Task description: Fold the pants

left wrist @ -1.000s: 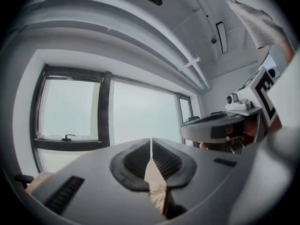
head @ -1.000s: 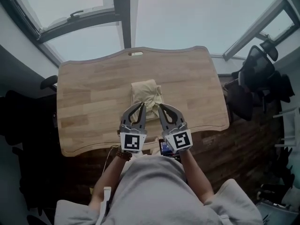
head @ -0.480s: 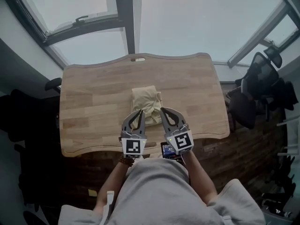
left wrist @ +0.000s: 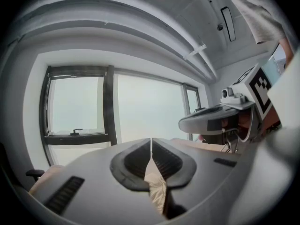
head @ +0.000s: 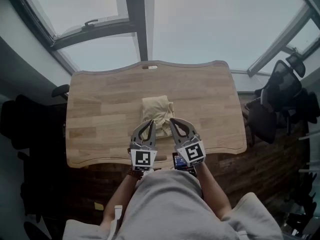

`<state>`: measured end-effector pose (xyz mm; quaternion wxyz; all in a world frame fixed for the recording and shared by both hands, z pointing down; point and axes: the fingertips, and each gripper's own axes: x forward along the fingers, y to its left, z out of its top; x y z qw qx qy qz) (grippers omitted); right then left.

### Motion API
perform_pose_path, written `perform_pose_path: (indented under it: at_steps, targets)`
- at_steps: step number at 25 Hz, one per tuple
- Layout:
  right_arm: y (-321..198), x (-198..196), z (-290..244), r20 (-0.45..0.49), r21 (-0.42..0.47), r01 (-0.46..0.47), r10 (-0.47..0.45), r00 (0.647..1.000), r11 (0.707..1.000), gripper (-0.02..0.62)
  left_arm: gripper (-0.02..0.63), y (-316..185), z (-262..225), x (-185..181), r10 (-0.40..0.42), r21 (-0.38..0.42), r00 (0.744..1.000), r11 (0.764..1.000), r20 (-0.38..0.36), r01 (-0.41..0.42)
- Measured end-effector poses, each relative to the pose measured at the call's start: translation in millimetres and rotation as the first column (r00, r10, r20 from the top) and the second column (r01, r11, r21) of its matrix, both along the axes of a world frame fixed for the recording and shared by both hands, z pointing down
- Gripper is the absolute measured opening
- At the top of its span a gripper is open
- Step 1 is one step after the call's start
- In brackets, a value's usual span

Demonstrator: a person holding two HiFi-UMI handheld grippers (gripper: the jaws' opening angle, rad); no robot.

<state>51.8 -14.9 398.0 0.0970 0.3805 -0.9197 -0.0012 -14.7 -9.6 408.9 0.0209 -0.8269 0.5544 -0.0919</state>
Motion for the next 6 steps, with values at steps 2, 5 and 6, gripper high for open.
perform_pose_path:
  at_steps: [2,5,6]
  targets:
    - [-0.2,0.5,2.7,-0.002,-0.008,0.008,-0.008,1.000,1.000,0.003,0.014,-0.7,1.1,2.2,-0.002,-0.005,1.000,1.000,-0.002,0.002]
    - [-0.6,3.5,6.9,-0.005,-0.021,0.015,-0.015,1.000,1.000,0.003,0.014,-0.1,7.8,7.8,0.009,-0.022,1.000,1.000,0.000,-0.009]
    - [-0.9,4.7,8.2,-0.007,-0.025,0.016,-0.016,1.000,1.000,0.003,0.014,0.2,10.9,9.7,0.012,-0.032,1.000,0.999,0.001,-0.012]
